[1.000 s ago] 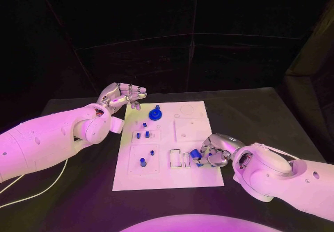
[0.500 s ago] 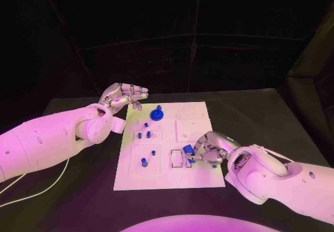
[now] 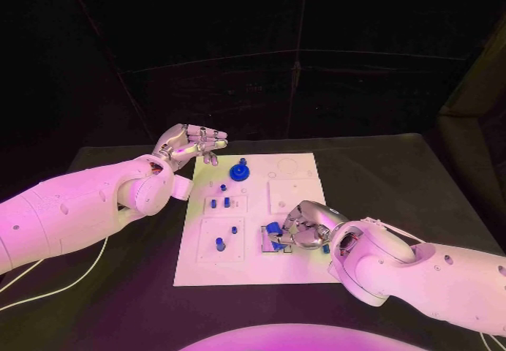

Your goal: Assemble the parts on the task board

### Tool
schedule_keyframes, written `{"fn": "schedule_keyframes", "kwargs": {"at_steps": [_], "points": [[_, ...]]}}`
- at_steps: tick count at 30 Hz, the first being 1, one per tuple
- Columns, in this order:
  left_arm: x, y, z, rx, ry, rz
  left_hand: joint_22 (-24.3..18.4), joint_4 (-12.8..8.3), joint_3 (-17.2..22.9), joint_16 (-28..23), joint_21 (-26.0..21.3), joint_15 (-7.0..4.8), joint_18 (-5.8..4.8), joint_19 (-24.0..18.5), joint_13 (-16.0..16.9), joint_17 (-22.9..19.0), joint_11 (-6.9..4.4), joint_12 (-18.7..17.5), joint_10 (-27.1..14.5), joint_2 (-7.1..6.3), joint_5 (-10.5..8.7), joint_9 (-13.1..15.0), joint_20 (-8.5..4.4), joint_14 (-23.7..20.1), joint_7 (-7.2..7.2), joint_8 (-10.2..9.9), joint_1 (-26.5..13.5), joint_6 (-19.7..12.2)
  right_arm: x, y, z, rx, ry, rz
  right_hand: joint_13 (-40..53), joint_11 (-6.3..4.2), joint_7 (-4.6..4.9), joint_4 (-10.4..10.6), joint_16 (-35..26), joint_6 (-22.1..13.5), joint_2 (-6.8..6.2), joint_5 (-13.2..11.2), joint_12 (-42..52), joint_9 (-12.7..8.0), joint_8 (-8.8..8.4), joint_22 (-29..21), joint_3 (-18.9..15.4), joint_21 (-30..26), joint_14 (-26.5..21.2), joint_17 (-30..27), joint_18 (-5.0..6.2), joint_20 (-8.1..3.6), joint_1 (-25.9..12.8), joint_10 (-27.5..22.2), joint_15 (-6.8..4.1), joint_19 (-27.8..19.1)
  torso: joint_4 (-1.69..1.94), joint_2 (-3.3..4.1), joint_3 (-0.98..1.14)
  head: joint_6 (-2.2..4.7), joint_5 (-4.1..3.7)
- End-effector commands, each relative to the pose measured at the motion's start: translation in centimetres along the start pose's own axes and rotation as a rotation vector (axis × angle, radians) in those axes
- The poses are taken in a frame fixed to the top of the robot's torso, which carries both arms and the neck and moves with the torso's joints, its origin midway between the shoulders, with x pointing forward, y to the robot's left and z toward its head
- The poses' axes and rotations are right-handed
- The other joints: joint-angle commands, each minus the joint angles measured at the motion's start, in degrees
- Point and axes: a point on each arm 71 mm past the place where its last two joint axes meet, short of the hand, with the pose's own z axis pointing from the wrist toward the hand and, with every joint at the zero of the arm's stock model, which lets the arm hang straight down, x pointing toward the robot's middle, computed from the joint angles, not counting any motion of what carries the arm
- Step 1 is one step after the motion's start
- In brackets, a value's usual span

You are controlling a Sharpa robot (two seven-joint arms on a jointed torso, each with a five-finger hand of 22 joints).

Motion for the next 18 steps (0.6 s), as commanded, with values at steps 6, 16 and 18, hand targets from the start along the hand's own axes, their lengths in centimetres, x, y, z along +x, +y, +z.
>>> {"fn": "schedule_keyframes", "kwargs": {"at_steps": [6, 16, 18], "points": [[0.22, -0.12, 0.11, 0.004, 0.012, -0.009, -0.06, -0.05, -0.24, -0.09, -0.19, 0.09, 0.75, -0.27, 0.03, -0.06, -0.1, 0.21, -0.3, 0.58, 0.15, 0.02, 0.27, -0.24, 0.04, 0.4, -0.09, -0.35, 0.42, 0.23, 0.27, 0.025, 0.038, -0.021, 8.16, -0.27, 0.11, -0.04, -0.1, 0.49, 0.25, -0.6, -0.66, 0.0, -0.41, 0.35, -0.68, 0.14, 4.01, 5.7, -0.44, -0.12, -1.07, 2.52, -0.31, 0.18, -0.11, 0.01, 0.05, -0.11, 0.14], [0.29, -0.09, 0.17, 0.003, 0.015, -0.01, -0.06, -0.05, -0.24, -0.09, -0.19, 0.09, 0.75, -0.27, 0.03, -0.06, -0.1, 0.21, -0.3, 0.58, 0.15, 0.02, 0.27, -0.24, 0.04, 0.4, -0.09, -0.35, 0.34, 0.37, 0.61, 0.021, 0.008, -0.009, 4.15, 0.36, 0.78, 0.25, -1.64, -0.78, -3.69, -23.96, -5.7, 0.06, -2.31, -1.24, -2.53, -0.86, 3.35, 2.61, -0.12, 0.22, -8.89, 0.09, 0.17, -0.65, -0.06, -0.02, 0.02, -0.07, 0.24], [0.29, -0.09, 0.18, 0.003, 0.014, -0.01, -0.06, -0.05, -0.24, -0.09, -0.19, 0.09, 0.75, -0.27, 0.03, -0.06, -0.1, 0.21, -0.3, 0.58, 0.15, 0.02, 0.27, -0.24, 0.04, 0.4, -0.09, -0.35, 0.3, 0.37, 0.64, 0.019, 0.001, -0.006, 1.43, 0.69, 1.03, 0.31, -2.17, -1.43, -5.66, -24.74, -8.97, 0.07, -2.74, -2.11, -0.75, -1.41, 3.14, 1.67, 0.04, 0.49, -10.78, -1.54, 0.36, -1.11, -0.07, -0.01, 0.02, -0.06, 0.26]]}}
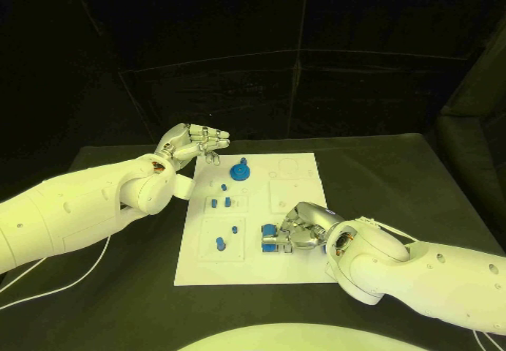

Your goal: Assemble the parts on the task board

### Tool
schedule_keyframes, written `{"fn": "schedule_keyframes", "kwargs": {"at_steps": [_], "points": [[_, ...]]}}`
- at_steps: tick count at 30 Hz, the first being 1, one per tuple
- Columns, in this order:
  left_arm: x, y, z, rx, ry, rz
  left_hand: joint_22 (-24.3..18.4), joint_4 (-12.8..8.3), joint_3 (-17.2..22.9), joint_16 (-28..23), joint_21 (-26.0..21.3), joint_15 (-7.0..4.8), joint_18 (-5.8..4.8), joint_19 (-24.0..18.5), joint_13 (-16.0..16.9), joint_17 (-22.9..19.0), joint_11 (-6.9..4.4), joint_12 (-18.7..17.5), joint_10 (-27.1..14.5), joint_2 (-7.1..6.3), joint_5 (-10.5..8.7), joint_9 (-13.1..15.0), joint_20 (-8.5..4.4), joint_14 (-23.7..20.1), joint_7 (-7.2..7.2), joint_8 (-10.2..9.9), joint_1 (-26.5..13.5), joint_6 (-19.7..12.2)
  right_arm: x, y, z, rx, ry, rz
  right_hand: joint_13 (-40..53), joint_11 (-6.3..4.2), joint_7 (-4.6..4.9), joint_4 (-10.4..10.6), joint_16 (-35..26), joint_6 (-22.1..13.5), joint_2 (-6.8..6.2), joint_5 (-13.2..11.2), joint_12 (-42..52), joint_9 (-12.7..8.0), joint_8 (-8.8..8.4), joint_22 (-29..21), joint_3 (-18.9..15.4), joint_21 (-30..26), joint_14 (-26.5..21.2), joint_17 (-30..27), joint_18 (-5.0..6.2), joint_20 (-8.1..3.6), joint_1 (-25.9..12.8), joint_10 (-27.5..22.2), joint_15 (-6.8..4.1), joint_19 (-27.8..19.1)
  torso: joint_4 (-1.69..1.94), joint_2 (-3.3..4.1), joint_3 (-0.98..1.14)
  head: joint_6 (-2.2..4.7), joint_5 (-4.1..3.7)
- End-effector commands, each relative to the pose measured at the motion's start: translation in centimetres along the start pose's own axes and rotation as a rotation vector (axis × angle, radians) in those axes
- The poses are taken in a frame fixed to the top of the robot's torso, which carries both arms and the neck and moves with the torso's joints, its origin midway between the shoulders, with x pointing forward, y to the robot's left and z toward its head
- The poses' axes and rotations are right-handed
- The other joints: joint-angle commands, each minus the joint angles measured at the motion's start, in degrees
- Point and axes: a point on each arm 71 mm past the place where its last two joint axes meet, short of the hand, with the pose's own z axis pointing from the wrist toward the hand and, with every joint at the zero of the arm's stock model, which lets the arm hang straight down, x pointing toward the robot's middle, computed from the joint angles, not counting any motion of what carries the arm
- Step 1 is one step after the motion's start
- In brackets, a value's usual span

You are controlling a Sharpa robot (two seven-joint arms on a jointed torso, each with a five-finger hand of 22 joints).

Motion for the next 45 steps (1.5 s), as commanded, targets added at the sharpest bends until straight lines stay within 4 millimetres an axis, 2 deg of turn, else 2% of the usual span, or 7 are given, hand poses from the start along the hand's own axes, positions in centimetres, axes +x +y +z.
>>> {"fn": "schedule_keyframes", "kwargs": {"at_steps": [1, 5, 11, 16, 21, 31, 45], "points": [[0.1, -0.1, 0.1, 0.004, 0.01, -0.008, -0.07, -0.05, -0.24, -0.09, -0.19, 0.09, 0.75, -0.27, 0.03, -0.06, -0.1, 0.21, -0.3, 0.58, 0.15, 0.02, 0.27, -0.24, 0.04, 0.4, -0.09, -0.35, -0.2, 0.1, 0.0, -0.005, -0.023, 0.007, 0.87, 0.25, 0.22, 0.03, -0.55, -0.77, -2.54, -0.94, -3.12, -0.04, -0.51, -0.86, 1.51, -0.57, 3.11, 1.47, 0.1, 0.04, -2.23, -1.43, 0.43, -0.74, -0.01, -0.02, -0.01, 0.03, 0.06], [0.1, -0.1, 0.1, 0.005, 0.007, -0.006, -0.13, 0.02, -0.35, -0.04, -0.27, 0.11, 0.76, -0.28, 0.02, -0.2, -0.1, 0.32, -0.45, 0.67, 0.15, 0.02, 0.3, -0.26, 0.03, 0.45, -0.24, -0.45, -0.2, 0.2, 0.0, -0.021, -0.029, 0.01, 0.43, 0.31, 0.27, 0.05, -0.75, -0.89, -3.61, -0.94, -3.73, 0.05, -0.58, -1.02, 2.23, -0.71, 3.07, 1.16, 0.13, 0.12, -3.14, -1.63, 0.47, -0.83, -0.01, 0.0, 0.01, 0.04, 0.06], [0.0, -0.1, 0.1, 0.006, 0.005, -0.005, -0.13, 0.02, -0.35, -0.04, -0.27, 0.11, 0.76, -0.28, 0.02, -0.2, -0.1, 0.32, -0.45, 0.67, 0.15, 0.02, 0.3, -0.26, 0.03, 0.45, -0.24, -0.45, -0.3, 0.3, -0.2, -0.06, -0.019, 0.007, 0.74, 0.12, 0.02, -0.78, -0.62, -0.31, -0.58, 2.56, -3.53, 0.56, -0.23, -0.33, 4.76, -0.4, 3.29, 1.79, 0.0, 0.06, 2.57, -1.07, 0.35, -0.47, -0.02, -0.04, 0.01, 0.07, 0.09], [0.0, -0.1, 0.0, 0.006, 0.004, -0.005, -0.13, 0.02, -0.35, -0.04, -0.27, 0.11, 0.76, -0.28, 0.02, -0.2, -0.1, 0.32, -0.45, 0.67, 0.15, 0.02, 0.3, -0.26, 0.03, 0.45, -0.24, -0.45, -0.3, 0.3, -0.3, -0.081, -0.004, -0.002, 0.91, -0.07, -0.16, -2.54, -0.57, 0.11, 0.03, 0.43, -3.51, 0.98, 0.09, 0.04, 4.77, -0.24, 3.37, 2.11, -0.07, -0.09, 8.03, -0.83, 0.18, -0.3, -0.06, -0.05, 0.04, 0.12, 0.1], [0.0, -0.1, 0.0, 0.006, 0.005, -0.005, -0.13, 0.02, -0.35, -0.04, -0.27, 0.11, 0.76, -0.28, 0.02, -0.2, -0.1, 0.32, -0.45, 0.67, 0.15, 0.02, 0.3, -0.26, 0.03, 0.45, -0.24, -0.45, -0.4, 0.2, -0.4, -0.085, -0.015, -0.014, 1.14, -0.4, -0.51, -6.17, -0.54, 1.23, 1.12, 2.02, -3.4, 1.67, 1.25, 0.28, 5.46, -0.15, 3.41, 2.33, -0.11, -0.35, 13.75, -0.67, -0.11, -0.21, -0.04, 0.0, 0.01, 0.21, 0.0], [-0.1, -0.1, 0.0, 0.005, 0.002, -0.004, -0.13, 0.02, -0.35, -0.04, -0.27, 0.11, 0.76, -0.28, 0.02, -0.2, -0.1, 0.32, -0.45, 0.67, 0.15, 0.02, 0.3, -0.26, 0.03, 0.45, -0.24, -0.45, -2.5, -1.7, -2.1, -0.097, -0.131, 0.027, 1.84, 0.59, 0.73, -5.2, -0.36, -2.64, 2.75, 10.61, -2.82, 0.99, -1.04, 0.73, 3.11, 0.07, 3.54, 2.89, -0.23, 0.21, 11.89, -0.3, 0.64, 0.02, -0.16, -0.07, -0.01, 0.27, -0.44], [-0.1, 0.0, 0.0, 0.003, 0.005, -0.006, -0.14, -0.02, -0.36, -0.02, -0.29, 0.11, 0.77, -0.28, 0.03, -0.25, -0.11, 0.37, -0.5, 0.71, 0.16, 0.02, 0.3, -0.27, 0.02, 0.48, -0.21, -0.48, -5.4, -7.0, -4.7, 0.034, -0.165, -0.057, 5.35, 0.79, 0.89, -4.54, 0.93, -2.42, 3.31, 12.4, 1.22, 0.96, -1.77, 2.87, 1.48, 1.27, 4.08, 5.57, -0.63, 0.55, 11.68, 1.54, 0.9, 0.9, -0.33, -0.05, -0.02, 0.65, -2.56]]}}
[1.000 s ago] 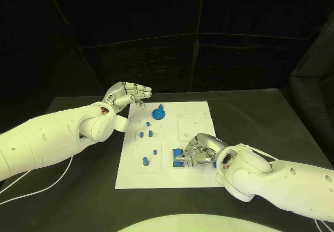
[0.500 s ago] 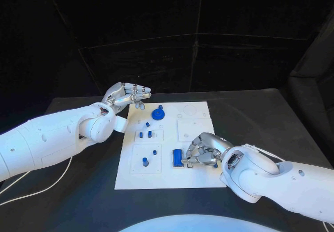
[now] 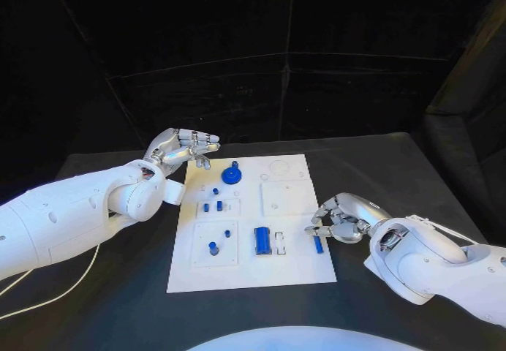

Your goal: Assemble the parts on the task board

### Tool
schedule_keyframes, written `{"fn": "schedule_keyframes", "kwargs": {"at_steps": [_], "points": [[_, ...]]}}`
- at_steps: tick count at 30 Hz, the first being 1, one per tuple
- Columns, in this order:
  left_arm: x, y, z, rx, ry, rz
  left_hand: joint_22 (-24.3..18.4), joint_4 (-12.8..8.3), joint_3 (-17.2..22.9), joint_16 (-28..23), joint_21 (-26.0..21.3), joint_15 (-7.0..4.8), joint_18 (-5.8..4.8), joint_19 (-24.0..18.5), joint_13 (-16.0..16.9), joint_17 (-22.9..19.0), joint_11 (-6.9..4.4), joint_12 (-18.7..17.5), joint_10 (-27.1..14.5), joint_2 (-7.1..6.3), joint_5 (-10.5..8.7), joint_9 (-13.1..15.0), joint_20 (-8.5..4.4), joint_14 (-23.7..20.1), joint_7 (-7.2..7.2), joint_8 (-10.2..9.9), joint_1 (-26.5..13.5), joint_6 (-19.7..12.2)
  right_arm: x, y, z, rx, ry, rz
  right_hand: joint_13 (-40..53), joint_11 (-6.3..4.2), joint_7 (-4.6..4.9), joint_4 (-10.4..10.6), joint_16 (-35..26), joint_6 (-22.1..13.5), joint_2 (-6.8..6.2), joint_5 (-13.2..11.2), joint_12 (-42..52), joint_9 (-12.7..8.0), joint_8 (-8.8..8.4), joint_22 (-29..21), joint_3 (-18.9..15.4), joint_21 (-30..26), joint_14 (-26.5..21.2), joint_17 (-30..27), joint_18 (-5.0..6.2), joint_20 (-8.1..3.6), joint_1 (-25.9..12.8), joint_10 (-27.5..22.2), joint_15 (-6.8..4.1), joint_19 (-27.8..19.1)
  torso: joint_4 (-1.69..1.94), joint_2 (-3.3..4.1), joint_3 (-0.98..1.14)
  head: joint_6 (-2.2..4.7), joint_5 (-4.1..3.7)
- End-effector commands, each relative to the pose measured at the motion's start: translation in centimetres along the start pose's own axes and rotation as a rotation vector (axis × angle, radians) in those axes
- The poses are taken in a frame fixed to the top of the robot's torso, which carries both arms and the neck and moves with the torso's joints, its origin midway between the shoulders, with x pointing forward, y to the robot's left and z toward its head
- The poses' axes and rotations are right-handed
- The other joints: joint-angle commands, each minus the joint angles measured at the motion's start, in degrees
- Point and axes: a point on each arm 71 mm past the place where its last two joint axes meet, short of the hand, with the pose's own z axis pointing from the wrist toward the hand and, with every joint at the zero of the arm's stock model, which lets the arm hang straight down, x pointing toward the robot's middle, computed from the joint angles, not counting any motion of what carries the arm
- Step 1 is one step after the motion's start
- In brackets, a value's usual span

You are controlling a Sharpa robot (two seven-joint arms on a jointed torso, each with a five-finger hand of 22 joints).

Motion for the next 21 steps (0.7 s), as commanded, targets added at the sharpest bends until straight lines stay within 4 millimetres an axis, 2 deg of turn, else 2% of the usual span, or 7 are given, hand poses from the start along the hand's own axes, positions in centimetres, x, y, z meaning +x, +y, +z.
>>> {"fn": "schedule_keyframes", "kwargs": {"at_steps": [1, 7, 11, 16, 21], "points": [[0.2, -0.1, 0.1, 0.005, 0.01, -0.008, -0.09, -0.02, -0.36, -0.02, -0.29, 0.11, 0.76, -0.28, 0.03, -0.05, 0.09, 0.37, -0.29, 0.43, 0.16, 0.02, 0.3, -0.27, 0.01, 0.24, 0.06, -0.48, -0.2, -0.3, -0.2, 0.007, 0.003, -0.04, 5.33, 0.03, -0.28, 0.19, 0.3, 0.65, 0.3, 0.1, 0.25, 0.2, -0.04, 1.41, -0.71, 0.31, 4.28, 5.54, -0.64, 0.08, -0.48, 1.63, 0.25, 0.75, -0.12, -0.01, 0.04, 0.03, -0.37], [0.4, 0.0, 0.2, 0.005, 0.013, -0.009, -0.09, -0.02, -0.36, -0.02, -0.29, 0.11, 0.76, -0.28, 0.03, -0.05, 0.09, 0.37, -0.29, 0.43, 0.16, 0.02, 0.3, -0.27, 0.01, 0.24, 0.06, -0.48, 0.1, -1.2, -0.1, 0.058, 0.077, -0.114, 5.07, -0.11, -0.45, 1.25, 0.11, 1.03, -0.04, -0.29, -0.17, 0.46, 0.19, 1.29, -1.84, 0.25, 4.16, 5.14, -0.61, 0.02, -1.46, 1.39, 0.15, 0.64, 0.1, -0.03, 0.01, -0.11, -0.58], [0.4, 0.0, 0.2, 0.005, 0.013, -0.009, -0.09, -0.02, -0.36, -0.02, -0.29, 0.11, 0.76, -0.28, 0.03, -0.05, 0.09, 0.37, -0.29, 0.43, 0.16, 0.02, 0.3, -0.27, 0.01, 0.24, 0.06, -0.48, 0.5, -1.4, 0.1, 0.076, 0.121, -0.158, 4.93, -0.13, -0.5, 1.84, -0.01, 1.1, -0.28, -0.39, -0.41, 0.58, 0.27, 1.16, -2.26, 0.17, 4.09, 4.93, -0.58, 0.0, -1.85, 1.26, 0.13, 0.55, -0.13, -0.08, -0.03, -0.19, -0.54], [0.4, 0.0, 0.1, 0.005, 0.011, -0.008, -0.09, -0.02, -0.36, -0.02, -0.29, 0.11, 0.76, -0.28, 0.03, -0.05, 0.09, 0.37, -0.29, 0.43, 0.16, 0.02, 0.3, -0.27, 0.01, 0.24, 0.06, -0.48, 0.9, -1.2, 0.3, 0.077, 0.142, -0.19, 4.9, -0.22, -0.62, 2.09, -0.02, 1.46, -0.27, -0.43, -0.48, 0.77, 0.52, 1.2, -2.34, 0.18, 4.08, 4.95, -0.58, -0.02, -1.8, 1.21, 0.08, 0.55, -0.21, -0.06, 0.01, -0.22, -0.46], [0.3, 0.0, 0.1, 0.005, 0.011, -0.008, -0.09, -0.02, -0.36, -0.02, -0.29, 0.11, 0.76, -0.28, 0.03, -0.05, 0.09, 0.37, -0.29, 0.43, 0.16, 0.02, 0.3, -0.27, 0.01, 0.24, 0.06, -0.48, 1.1, -1.1, 0.5, 0.08, 0.158, -0.214, 4.88, -0.33, -0.77, 2.24, -0.05, 1.87, -0.23, -0.4, -0.54, 1.02, 0.82, 1.2, -2.38, 0.16, 4.07, 4.92, -0.58, -0.08, -1.56, 1.18, 0.0, 0.53, -0.07, -0.09, -0.01, -0.25, -0.59]]}}
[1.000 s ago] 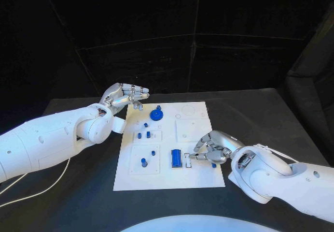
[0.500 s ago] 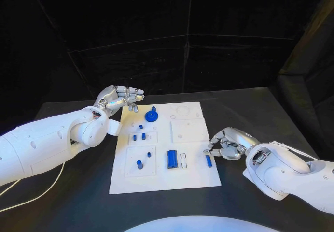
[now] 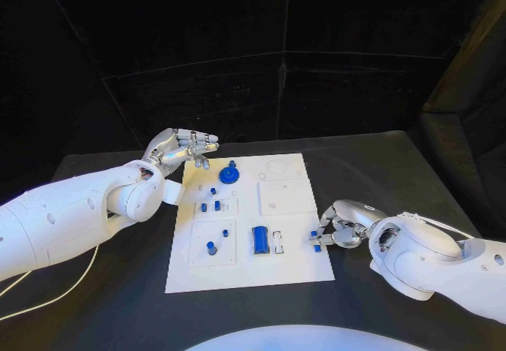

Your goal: Assemble the parts on the task board

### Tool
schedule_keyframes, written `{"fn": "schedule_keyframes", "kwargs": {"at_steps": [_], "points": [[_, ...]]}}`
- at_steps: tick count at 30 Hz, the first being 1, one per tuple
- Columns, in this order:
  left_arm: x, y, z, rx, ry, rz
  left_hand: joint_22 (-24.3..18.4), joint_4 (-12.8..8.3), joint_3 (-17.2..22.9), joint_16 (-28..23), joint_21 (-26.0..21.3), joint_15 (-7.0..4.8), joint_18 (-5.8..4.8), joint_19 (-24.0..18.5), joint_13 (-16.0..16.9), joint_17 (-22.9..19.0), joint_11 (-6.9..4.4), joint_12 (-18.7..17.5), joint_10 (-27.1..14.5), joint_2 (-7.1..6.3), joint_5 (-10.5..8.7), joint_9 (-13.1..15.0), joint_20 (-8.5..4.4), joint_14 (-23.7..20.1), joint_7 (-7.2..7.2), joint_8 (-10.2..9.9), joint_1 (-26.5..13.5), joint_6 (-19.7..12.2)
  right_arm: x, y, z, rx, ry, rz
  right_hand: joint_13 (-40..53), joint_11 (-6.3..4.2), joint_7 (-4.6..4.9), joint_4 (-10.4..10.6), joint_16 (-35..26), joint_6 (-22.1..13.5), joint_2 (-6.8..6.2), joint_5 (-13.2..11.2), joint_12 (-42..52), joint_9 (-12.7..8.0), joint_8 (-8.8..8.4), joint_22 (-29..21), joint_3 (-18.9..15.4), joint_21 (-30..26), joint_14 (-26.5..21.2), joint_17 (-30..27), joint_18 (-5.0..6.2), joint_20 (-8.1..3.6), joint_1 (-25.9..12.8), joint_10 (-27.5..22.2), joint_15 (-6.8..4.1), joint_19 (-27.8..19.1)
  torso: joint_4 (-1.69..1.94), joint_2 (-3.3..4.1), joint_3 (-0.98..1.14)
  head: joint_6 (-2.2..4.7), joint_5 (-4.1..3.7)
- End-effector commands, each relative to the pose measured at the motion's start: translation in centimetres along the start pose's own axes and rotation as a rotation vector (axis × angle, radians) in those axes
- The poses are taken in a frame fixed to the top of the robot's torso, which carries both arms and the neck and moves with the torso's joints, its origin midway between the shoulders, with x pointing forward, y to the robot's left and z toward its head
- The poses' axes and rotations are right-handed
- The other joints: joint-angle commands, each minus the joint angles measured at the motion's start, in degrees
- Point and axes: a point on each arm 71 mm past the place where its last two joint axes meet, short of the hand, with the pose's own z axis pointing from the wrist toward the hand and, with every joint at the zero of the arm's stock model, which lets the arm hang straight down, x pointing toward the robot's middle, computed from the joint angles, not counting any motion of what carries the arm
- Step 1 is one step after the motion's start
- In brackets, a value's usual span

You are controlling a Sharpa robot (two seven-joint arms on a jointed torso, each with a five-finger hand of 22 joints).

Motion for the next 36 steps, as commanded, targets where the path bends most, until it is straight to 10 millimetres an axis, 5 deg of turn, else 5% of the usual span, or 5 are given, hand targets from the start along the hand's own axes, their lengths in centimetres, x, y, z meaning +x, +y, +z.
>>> {"fn": "schedule_keyframes", "kwargs": {"at_steps": [1, 7, 14, 27, 36], "points": [[0.1, -0.1, 0.0, 0.006, 0.006, -0.006, -0.09, -0.02, -0.36, -0.02, -0.29, 0.11, 0.77, -0.28, 0.03, -0.06, 0.09, 0.38, -0.29, 0.44, 0.16, 0.02, 0.3, -0.27, 0.01, 0.25, 0.06, -0.48, 0.3, 0.0, 0.1, 0.015, 0.036, -0.063, 4.88, -0.34, -0.02, 0.23, -0.04, 0.44, -0.07, -0.17, -0.34, 0.11, 0.41, 1.21, -0.09, 0.17, 4.07, 4.94, -0.58, -0.09, -0.01, 1.18, -0.01, 0.53, 0.04, -0.02, -0.01, -0.03, -0.07], [0.0, -0.1, 0.0, 0.006, 0.006, -0.006, -0.09, -0.02, -0.36, -0.02, -0.29, 0.11, 0.77, -0.28, 0.03, -0.06, 0.09, 0.38, -0.29, 0.44, 0.16, 0.02, 0.3, -0.27, 0.01, 0.25, 0.06, -0.48, 0.5, 0.4, 0.4, 0.01, 0.045, -0.079, 4.94, -0.49, -0.17, 0.11, -0.03, 0.78, 0.07, -0.02, -0.31, 0.45, 0.72, 1.3, -0.01, 0.2, 4.08, 5.02, -0.59, -0.19, 0.72, 1.19, -0.13, 0.55, 0.04, 0.01, 0.04, 0.0, -0.11], [0.0, -0.1, 0.0, 0.006, 0.007, -0.007, -0.09, -0.02, -0.36, -0.02, -0.29, 0.11, 0.77, -0.28, 0.03, -0.06, 0.09, 0.38, -0.29, 0.44, 0.16, 0.02, 0.3, -0.27, 0.01, 0.25, 0.06, -0.48, 0.9, 1.1, 0.9, 0.004, 0.064, -0.134, 5.02, -0.79, -0.44, -2.72, 0.03, 1.32, 1.05, 1.05, -0.39, 1.4, 1.37, 1.52, 1.27, 0.29, 4.11, 5.24, -0.64, -0.48, 5.53, 1.16, -0.41, 0.61, 0.12, 0.08, 0.04, -0.04, -0.12], [0.0, -0.1, 0.0, 0.003, 0.01, -0.008, -0.12, -0.04, -0.41, 0.02, -0.33, 0.1, 0.77, -0.28, 0.03, -0.14, 0.08, 0.47, -0.34, 0.47, 0.15, 0.03, 0.3, -0.29, 0.0, 0.31, 0.06, -0.49, 1.6, 2.0, 1.3, 0.01, 0.105, -0.303, 4.67, -0.86, -0.49, -5.51, -0.06, 1.28, 1.06, -2.04, -1.06, 2.33, 1.53, 1.41, 2.25, 0.15, 4.07, 5.24, -0.63, -0.57, 8.5, 0.86, -0.47, 0.48, 0.12, 0.04, 0.02, -0.11, -0.08], [0.0, -0.1, 0.0, 0.001, 0.009, -0.008, -0.12, -0.04, -0.41, 0.02, -0.33, 0.1, 0.77, -0.28, 0.03, -0.14, 0.08, 0.47, -0.34, 0.47, 0.15, 0.03, 0.3, -0.29, 0.0, 0.31, 0.06, -0.49, 1.7, 2.3, 1.5, 0.021, 0.099, -0.335, 4.58, -0.87, -0.47, -6.49, 0.04, 1.19, 1.4, 0.14, -1.32, 2.62, 1.36, 1.56, 3.24, 0.18, 4.13, 5.57, -0.66, -0.59, 9.59, 0.67, -0.48, 0.51, 0.13, 0.05, -0.01, -0.06, -0.03]]}}
